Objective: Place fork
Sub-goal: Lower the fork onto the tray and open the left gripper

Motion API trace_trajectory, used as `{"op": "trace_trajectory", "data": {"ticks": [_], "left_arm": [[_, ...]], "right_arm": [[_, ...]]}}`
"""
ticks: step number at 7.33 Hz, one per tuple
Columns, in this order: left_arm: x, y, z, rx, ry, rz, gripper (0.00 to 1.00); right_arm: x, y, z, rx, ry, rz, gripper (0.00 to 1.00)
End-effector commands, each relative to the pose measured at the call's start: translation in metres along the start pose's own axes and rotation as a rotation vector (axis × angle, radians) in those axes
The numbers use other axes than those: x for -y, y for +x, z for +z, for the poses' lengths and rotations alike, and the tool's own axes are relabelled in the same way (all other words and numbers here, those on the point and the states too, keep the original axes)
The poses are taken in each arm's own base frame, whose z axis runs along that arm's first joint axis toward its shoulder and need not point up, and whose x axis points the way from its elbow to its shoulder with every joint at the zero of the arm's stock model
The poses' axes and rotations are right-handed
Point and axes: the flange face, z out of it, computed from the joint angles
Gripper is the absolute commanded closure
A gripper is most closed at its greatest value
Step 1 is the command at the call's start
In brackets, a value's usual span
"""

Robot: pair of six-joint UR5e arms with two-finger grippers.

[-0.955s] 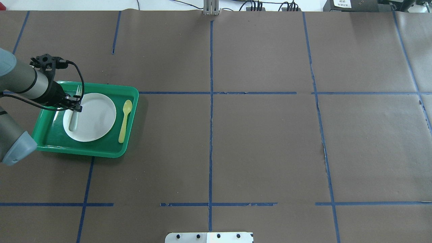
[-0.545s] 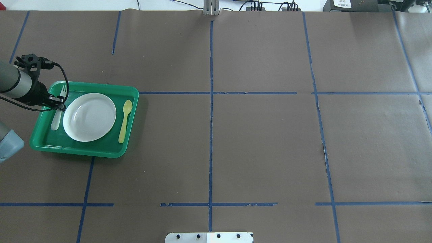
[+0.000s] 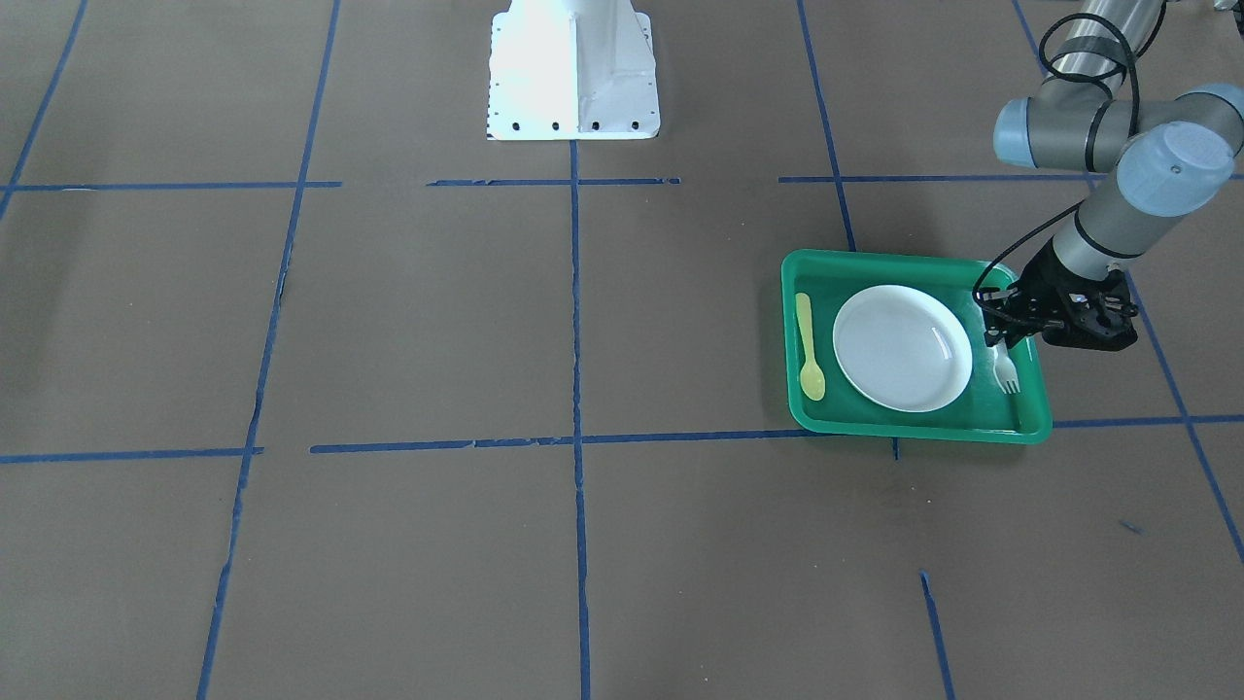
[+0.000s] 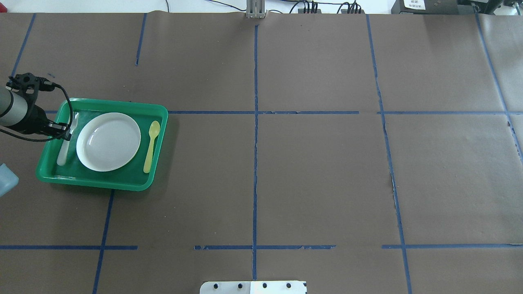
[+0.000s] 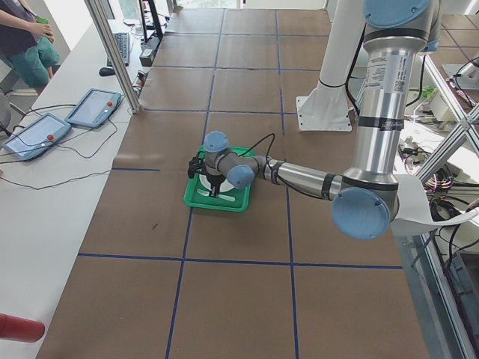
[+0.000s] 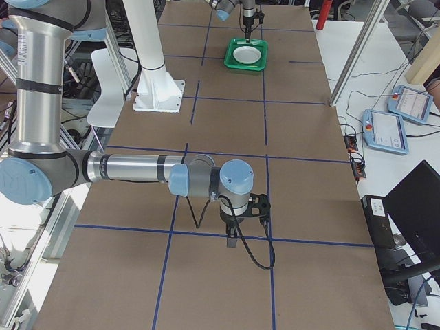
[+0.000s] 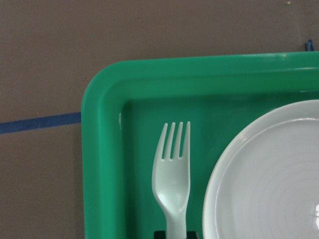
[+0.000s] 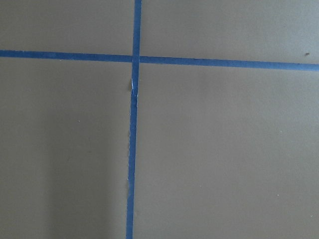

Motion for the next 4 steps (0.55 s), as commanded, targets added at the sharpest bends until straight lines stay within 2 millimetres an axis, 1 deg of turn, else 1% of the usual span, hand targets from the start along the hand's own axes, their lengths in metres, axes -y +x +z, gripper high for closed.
{"op": "trace_trajectory", "data": {"ticks": [1, 2, 3, 4], "left_arm": [[0.008, -0.009, -0.015, -0.006, 0.025, -0.018, 0.00], [0.017, -0.017, -0.039, -0.026, 0.052, -0.039, 0.00], [0.022, -0.016, -0.064, -0.044, 0.085, -0.012, 0.00], [0.030, -0.034, -0.090, -0.017, 0.115, 0.052, 0.00]], "right_arm": [[0.000, 0.000, 0.000, 0.000, 0.000, 0.000, 0.00], [0.000, 0.000, 0.000, 0.000, 0.000, 0.000, 0.00], [0.000, 0.000, 0.001, 0.000, -0.001, 0.002, 0.00], [0.000, 0.000, 0.000, 0.000, 0.000, 0.000, 0.00]]}}
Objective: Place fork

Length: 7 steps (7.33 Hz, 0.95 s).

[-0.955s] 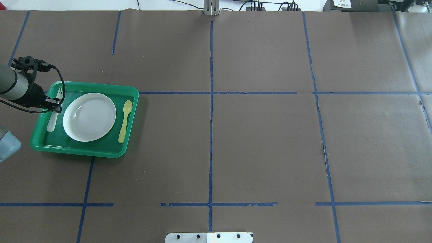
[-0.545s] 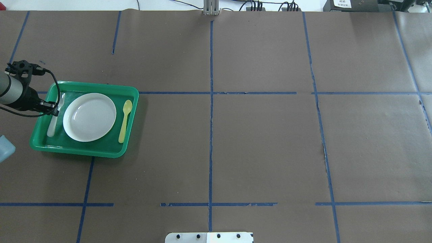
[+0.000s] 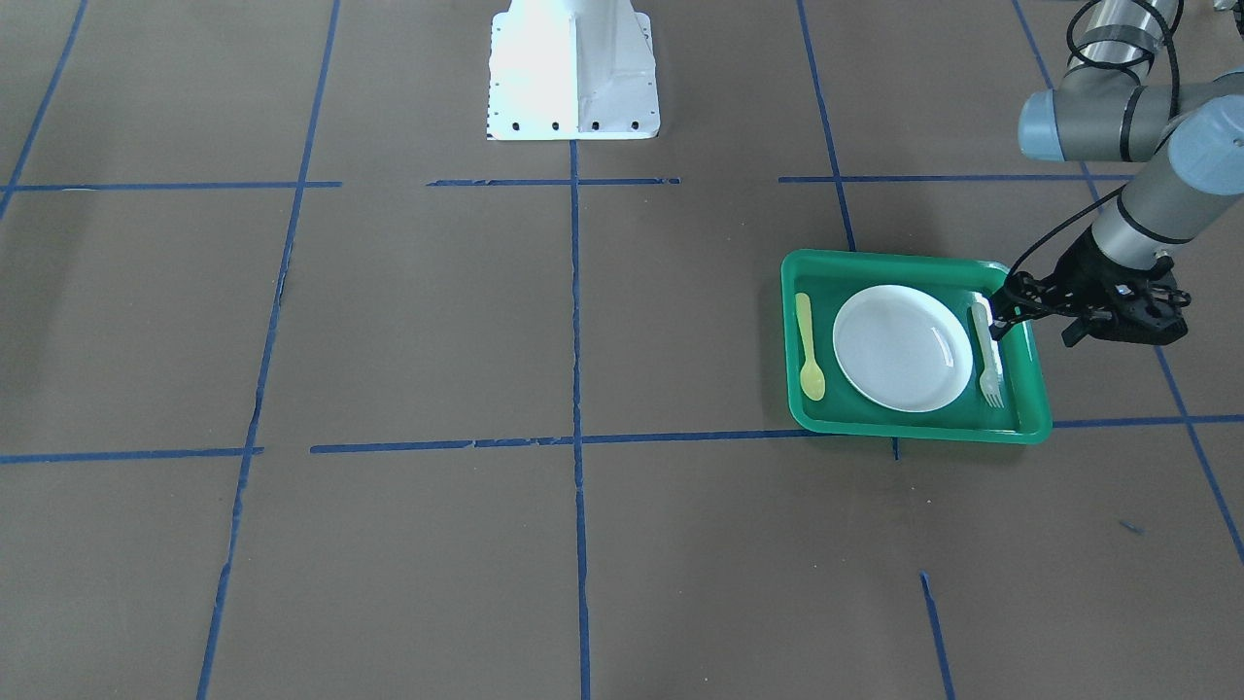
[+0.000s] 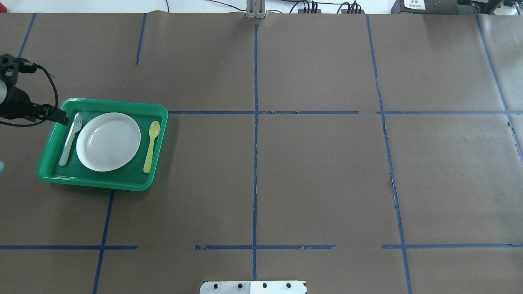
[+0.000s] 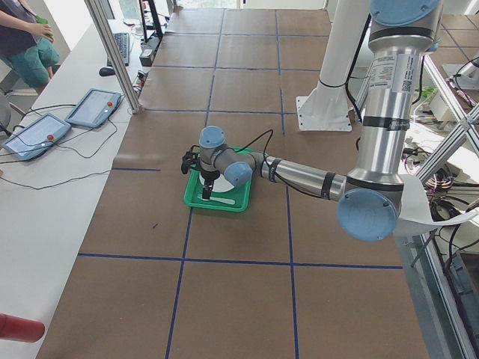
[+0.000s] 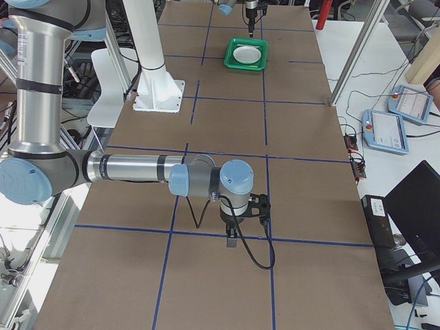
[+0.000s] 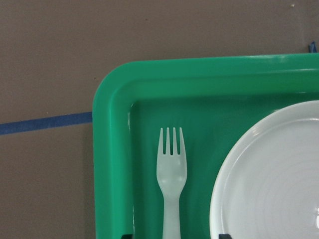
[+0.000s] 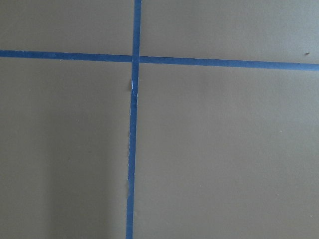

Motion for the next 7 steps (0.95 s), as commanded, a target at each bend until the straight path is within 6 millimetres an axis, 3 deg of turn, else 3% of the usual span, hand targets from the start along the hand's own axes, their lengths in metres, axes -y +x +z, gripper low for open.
{"op": "trace_trajectory", "data": {"ticks": [1, 2, 3, 4, 5, 6, 7], "left_arm": [[0.023, -0.039, -0.073, 0.063, 0.044, 0.107, 0.00], [0.027, -0.060, -0.106, 0.111, 0.021, 0.178, 0.00], [0.027, -0.092, -0.126, 0.145, 0.007, 0.259, 0.00], [0.021, -0.146, -0.140, 0.130, -0.001, 0.266, 0.00], [-0.001, -0.195, -0.135, 0.029, -0.035, 0.162, 0.00], [-0.047, -0.252, -0.136, -0.038, -0.042, 0.036, 0.00], [-0.073, -0.276, -0.132, -0.039, -0.061, -0.029, 0.00]], "right_arm": [[0.000, 0.000, 0.000, 0.000, 0.000, -0.001, 0.00], [0.000, 0.000, 0.000, 0.000, 0.000, -0.001, 0.00], [0.000, 0.000, 0.000, 0.000, 0.000, -0.001, 0.00], [0.000, 0.000, 0.000, 0.000, -0.001, 0.000, 0.00], [0.000, 0.000, 0.000, 0.000, 0.000, -0.001, 0.00], [0.000, 0.000, 0.000, 0.000, 0.000, -0.001, 0.00], [0.000, 0.000, 0.000, 0.000, 0.000, -0.001, 0.00]]}}
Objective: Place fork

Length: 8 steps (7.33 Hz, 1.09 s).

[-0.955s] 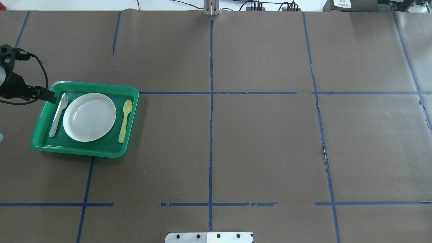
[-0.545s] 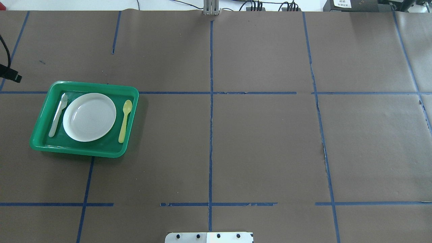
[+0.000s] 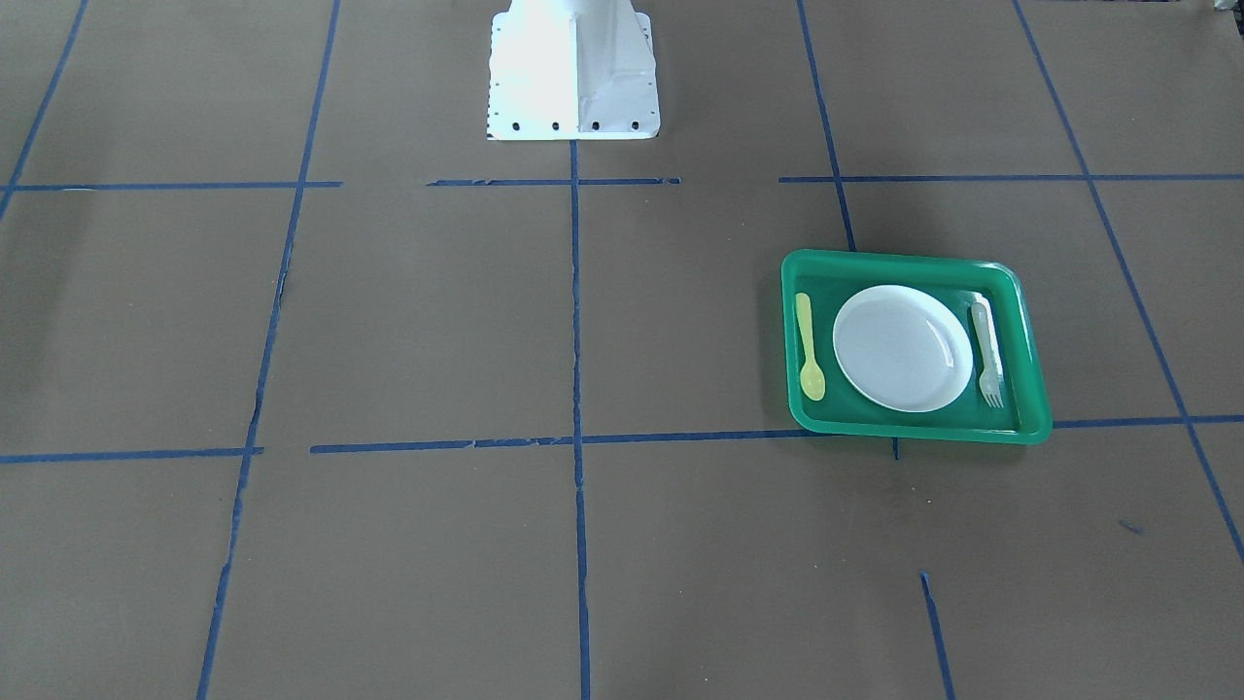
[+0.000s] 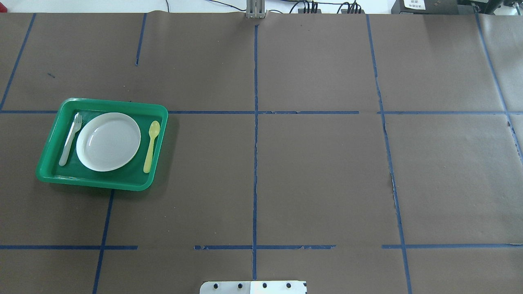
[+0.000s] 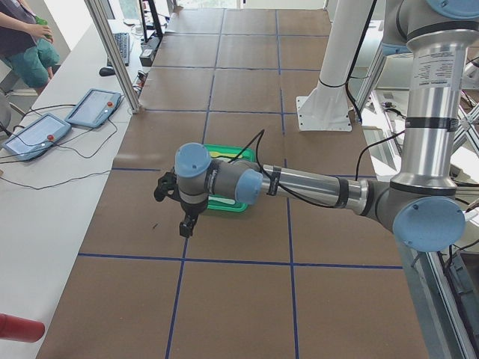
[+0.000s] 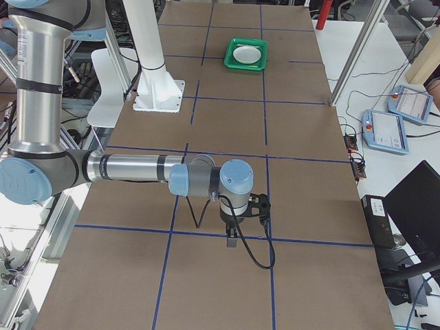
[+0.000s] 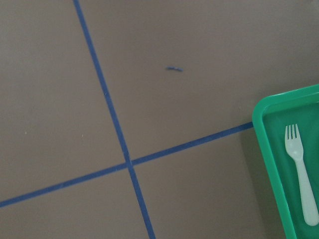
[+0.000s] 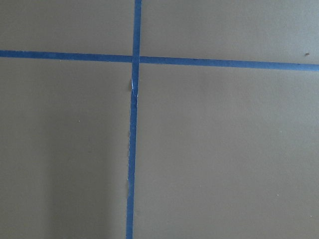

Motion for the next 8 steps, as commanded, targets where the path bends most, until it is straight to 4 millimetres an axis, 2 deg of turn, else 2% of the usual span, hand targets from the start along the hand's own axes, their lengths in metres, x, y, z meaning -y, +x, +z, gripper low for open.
{"op": "trace_trajectory", "data": {"ticks": [1, 4, 8], "left_arm": [[-0.0542, -0.0465, 0.0095, -0.037, -0.028, -0.125, 0.00], [-0.0610, -0.0520, 0.0143, -0.034, -0.107, -0.221, 0.00], [-0.0566, -0.0539, 0.0100, 0.014, -0.115, -0.209, 0.00]], "right_arm": [[0.0000, -0.0001, -0.0001, 0.000, 0.000, 0.000, 0.00], [-0.0001, 0.0004, 0.0004, 0.000, -0.001, 0.001, 0.00], [0.0000, -0.0001, -0.0001, 0.000, 0.000, 0.000, 0.00]]}}
